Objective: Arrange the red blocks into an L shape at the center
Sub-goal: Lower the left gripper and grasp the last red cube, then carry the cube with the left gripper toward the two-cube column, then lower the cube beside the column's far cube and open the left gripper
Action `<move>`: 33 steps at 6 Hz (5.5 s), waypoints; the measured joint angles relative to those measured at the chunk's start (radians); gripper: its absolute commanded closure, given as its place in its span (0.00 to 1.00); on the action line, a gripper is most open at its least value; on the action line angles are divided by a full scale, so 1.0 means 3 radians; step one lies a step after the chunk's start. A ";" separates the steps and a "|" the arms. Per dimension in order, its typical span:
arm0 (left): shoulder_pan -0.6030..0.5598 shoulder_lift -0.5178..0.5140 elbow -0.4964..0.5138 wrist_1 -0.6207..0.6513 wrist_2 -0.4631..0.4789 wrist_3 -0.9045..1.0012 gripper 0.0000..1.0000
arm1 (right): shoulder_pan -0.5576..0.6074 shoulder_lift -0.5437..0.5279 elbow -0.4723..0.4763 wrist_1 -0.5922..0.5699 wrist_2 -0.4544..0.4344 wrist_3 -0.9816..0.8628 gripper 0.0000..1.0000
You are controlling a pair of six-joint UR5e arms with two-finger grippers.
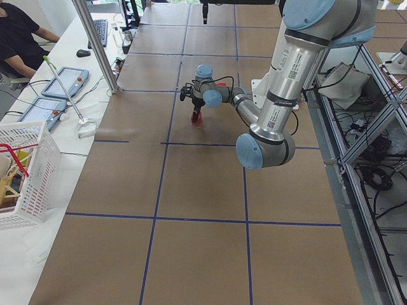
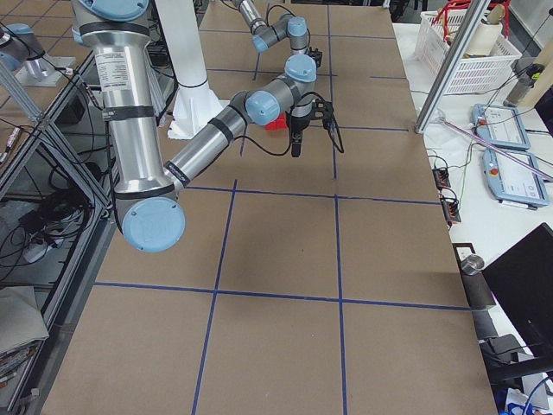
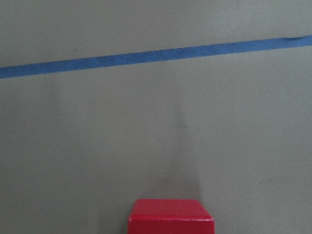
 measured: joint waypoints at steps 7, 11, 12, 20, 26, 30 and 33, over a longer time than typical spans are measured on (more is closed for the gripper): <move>0.0443 -0.0306 -0.0415 0.0463 0.0295 -0.0680 1.00 | -0.0003 0.0001 0.0000 0.0000 -0.0005 0.0000 0.00; 0.0694 -0.0624 -0.0396 0.0895 0.0478 -0.3371 1.00 | -0.0024 0.0001 -0.0015 0.0000 -0.0013 0.0000 0.00; 0.0667 -0.0653 -0.0377 0.0931 0.0518 -0.4047 1.00 | -0.0029 0.0001 -0.0013 0.0000 -0.0014 0.0001 0.00; 0.0687 -0.1036 0.0094 0.1302 0.0553 -0.5757 1.00 | -0.0070 0.0001 -0.0005 0.0000 -0.0019 0.0005 0.00; 0.0744 -0.1215 0.0326 0.1271 0.0557 -0.5872 0.96 | -0.0070 0.0001 0.0003 0.0000 -0.0024 0.0005 0.00; 0.0745 -0.1224 0.0330 0.1250 0.0551 -0.5871 0.86 | -0.0070 0.0001 0.0003 0.0000 -0.0024 0.0005 0.00; 0.0747 -0.1227 0.0330 0.1241 0.0548 -0.5859 0.28 | -0.0070 0.0001 -0.0001 0.0000 -0.0024 0.0005 0.00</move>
